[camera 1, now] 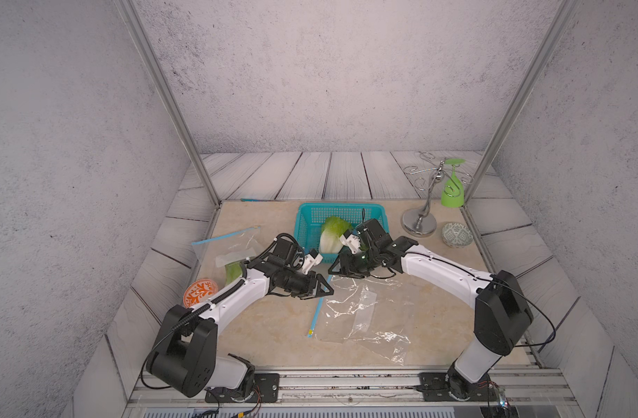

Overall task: Put the chinese cabbages into a zipper bag and zip it
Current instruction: Place the zipper food storage bag at the center of the board, then pick up the zipper food storage bag at the center of the board.

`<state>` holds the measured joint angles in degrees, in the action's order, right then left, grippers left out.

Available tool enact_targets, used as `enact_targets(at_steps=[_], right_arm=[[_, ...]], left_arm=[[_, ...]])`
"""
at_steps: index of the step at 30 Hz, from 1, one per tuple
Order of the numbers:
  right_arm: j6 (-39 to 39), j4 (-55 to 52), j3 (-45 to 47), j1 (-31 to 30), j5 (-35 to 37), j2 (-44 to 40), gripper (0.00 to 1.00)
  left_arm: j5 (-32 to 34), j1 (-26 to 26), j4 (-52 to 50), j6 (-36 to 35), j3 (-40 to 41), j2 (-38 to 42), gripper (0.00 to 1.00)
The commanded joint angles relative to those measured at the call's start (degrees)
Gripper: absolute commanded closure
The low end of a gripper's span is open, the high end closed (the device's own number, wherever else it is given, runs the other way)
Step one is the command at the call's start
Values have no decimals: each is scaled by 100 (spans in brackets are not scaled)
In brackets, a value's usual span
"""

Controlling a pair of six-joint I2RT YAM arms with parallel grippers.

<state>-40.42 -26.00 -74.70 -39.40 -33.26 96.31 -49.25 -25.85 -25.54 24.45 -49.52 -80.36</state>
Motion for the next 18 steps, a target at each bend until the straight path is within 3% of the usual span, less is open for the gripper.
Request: enact_targets(at_steps=[1,4,7,12,18], right_arm=[[476,-208,-13,135,-366,-262,47],[704,-1025,228,265,105,-586,48],[904,-1916,691,266,922,-847,49],[940,-1953,1488,318,1800,-987,49],[860,-1304,1896,319,1955,-537,50]], left_arm=[[444,103,-174,-85,23,1,53],[1023,141,-934,-493,-294,-12,54],[1212,105,-1040,-570,-340,23,54],[1790,-193,-1216,-643,-460,-529,53],[2298,-371,-1578,-590,-614,-827,47]])
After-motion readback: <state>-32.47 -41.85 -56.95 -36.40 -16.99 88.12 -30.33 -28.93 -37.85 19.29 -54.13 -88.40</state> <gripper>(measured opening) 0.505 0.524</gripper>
